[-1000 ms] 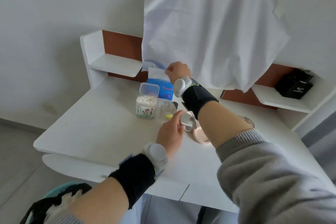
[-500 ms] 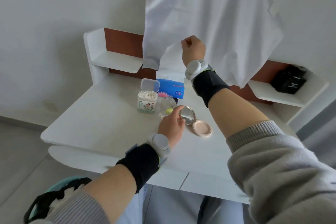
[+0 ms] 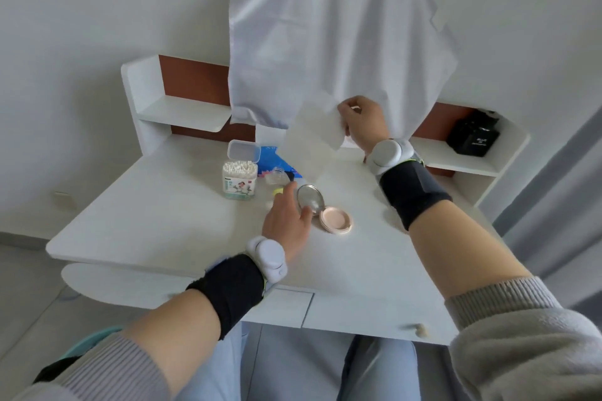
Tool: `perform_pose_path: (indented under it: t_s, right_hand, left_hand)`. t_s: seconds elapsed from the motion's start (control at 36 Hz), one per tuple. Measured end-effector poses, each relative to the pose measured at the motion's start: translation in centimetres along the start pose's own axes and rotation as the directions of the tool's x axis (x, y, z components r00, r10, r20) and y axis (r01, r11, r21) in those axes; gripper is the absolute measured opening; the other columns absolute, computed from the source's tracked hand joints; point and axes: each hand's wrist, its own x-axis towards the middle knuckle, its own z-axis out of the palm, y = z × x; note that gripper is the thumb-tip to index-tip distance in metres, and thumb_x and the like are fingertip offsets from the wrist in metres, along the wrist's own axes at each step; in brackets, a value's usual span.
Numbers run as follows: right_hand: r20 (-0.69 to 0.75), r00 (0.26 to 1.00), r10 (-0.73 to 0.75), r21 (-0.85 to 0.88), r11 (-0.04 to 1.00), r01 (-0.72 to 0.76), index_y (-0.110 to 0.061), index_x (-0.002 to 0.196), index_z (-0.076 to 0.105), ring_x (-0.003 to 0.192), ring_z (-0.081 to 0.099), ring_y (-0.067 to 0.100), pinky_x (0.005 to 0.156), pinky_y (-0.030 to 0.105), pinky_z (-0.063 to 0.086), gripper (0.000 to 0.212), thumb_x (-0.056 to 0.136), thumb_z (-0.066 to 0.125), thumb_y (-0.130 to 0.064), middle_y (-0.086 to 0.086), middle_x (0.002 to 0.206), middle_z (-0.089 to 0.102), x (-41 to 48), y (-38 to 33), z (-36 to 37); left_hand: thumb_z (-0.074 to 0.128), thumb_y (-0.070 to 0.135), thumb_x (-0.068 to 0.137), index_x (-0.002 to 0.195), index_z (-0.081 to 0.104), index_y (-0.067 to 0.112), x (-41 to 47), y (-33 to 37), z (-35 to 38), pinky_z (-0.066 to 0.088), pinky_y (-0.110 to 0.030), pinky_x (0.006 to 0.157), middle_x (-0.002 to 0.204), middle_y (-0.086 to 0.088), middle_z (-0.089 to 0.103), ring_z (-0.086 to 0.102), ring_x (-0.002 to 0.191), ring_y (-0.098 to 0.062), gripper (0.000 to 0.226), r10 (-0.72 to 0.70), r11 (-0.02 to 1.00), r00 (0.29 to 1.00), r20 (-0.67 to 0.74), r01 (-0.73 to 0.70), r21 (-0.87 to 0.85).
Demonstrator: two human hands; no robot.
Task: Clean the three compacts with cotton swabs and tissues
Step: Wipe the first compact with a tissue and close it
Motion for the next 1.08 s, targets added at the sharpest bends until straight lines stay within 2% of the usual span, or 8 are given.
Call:
perform_pose_path:
  t_s: [0.11,0.22,0.36,0.5,0.61,0.75,0.92,1.08]
  right_hand:
    - [0.180,0.982,0.063,0.087,0.993,-0.079,-0.010,0.087,0.056,0.035,0.036,0.008,0.041,0.019,0.030,0.010,0.094,0.056,-0.018,0.002,0.053,0.045,-2.5,0.9,-2.7]
    - [0.288,0.956,0.060,0.199,0.972,-0.121,-0.017,0.080,0.057,0.040,0.037,0.009,0.044,0.019,0.029,0.015,0.095,0.056,-0.020,-0.002,0.050,0.045,-3.8,2.0,-4.3]
    - [0.351,0.936,0.031,0.337,0.928,-0.157,-0.017,0.078,0.057,0.045,0.034,0.010,0.047,0.023,0.024,0.018,0.096,0.054,-0.018,-0.003,0.054,0.042,-4.6,2.9,-6.0]
    - [0.385,0.922,0.026,0.345,0.923,-0.170,-0.016,0.080,0.057,0.044,0.030,0.009,0.044,0.022,0.020,0.015,0.095,0.055,-0.017,-0.002,0.054,0.039,-5.3,3.4,-7.7]
    - [0.390,0.920,0.034,0.199,0.973,-0.120,-0.016,0.082,0.060,0.043,0.034,0.009,0.042,0.019,0.024,0.012,0.093,0.058,-0.020,-0.003,0.055,0.044,-5.8,3.9,-8.2]
    - [0.680,0.730,0.068,0.216,0.933,-0.288,-0.014,0.107,0.064,0.058,0.054,0.017,0.051,0.022,0.038,0.048,0.086,0.045,-0.053,0.009,0.089,0.070,-7.0,3.6,-8.9]
    - [0.219,0.970,0.102,0.178,0.974,-0.142,-0.011,0.106,0.061,0.066,0.054,0.013,0.061,0.026,0.041,0.022,0.094,0.058,-0.029,0.003,0.087,0.063,-7.3,5.8,-7.5]
    - [0.513,0.839,0.180,0.191,0.929,-0.316,-0.002,0.116,0.061,0.086,0.064,0.022,0.073,0.029,0.051,0.039,0.093,0.058,-0.032,0.011,0.101,0.066,-8.8,6.3,-5.9]
  left_hand:
    - [0.051,0.032,0.095,0.131,0.045,0.014,-0.7,2.0,-0.4,0.041,-0.034,0.091,0.124,-0.009,0.054,0.052,0.110,-0.026,0.041,0.012,0.989,0.999,-0.043,-0.018,-0.145]
    - [0.049,0.039,0.095,0.116,0.053,0.013,0.2,5.1,-0.8,0.045,-0.036,0.086,0.098,-0.005,0.060,0.059,0.095,-0.026,0.033,-0.157,0.868,0.983,0.098,0.184,-0.461]
    - [0.041,0.042,0.100,0.105,0.048,0.012,0.4,8.4,-0.5,0.049,-0.031,0.063,0.096,-0.011,0.061,0.060,0.071,-0.021,0.031,-0.304,0.493,0.863,0.404,0.506,-0.708]
    - [0.056,0.023,0.095,0.105,0.056,0.007,0.0,8.4,0.3,0.052,-0.036,0.084,0.096,-0.013,0.063,0.063,0.078,-0.027,0.018,-0.273,0.207,0.802,0.531,0.588,-0.782]
    - [0.061,0.005,0.086,0.108,0.065,0.010,0.0,8.0,0.7,0.052,-0.032,0.076,0.103,-0.009,0.067,0.064,0.085,-0.022,0.023,-0.293,0.353,0.882,0.370,0.459,-0.815]
    - [0.064,0.014,0.076,0.087,0.072,0.019,0.1,7.9,0.4,0.052,-0.045,0.089,0.105,-0.013,0.071,0.066,0.102,-0.033,0.015,-0.271,0.438,0.907,0.321,0.414,-0.798]
    - [0.039,-0.004,0.093,0.104,0.062,0.015,0.4,7.5,-0.2,0.053,-0.035,0.080,0.101,-0.006,0.067,0.064,0.091,-0.021,0.032,-0.227,0.375,0.910,0.348,0.412,-0.831]
    - [0.045,0.003,0.096,0.101,0.063,0.013,0.5,6.8,-1.1,0.055,-0.034,0.073,0.095,-0.007,0.070,0.066,0.086,-0.020,0.022,-0.169,0.373,0.908,0.384,0.420,-0.827]
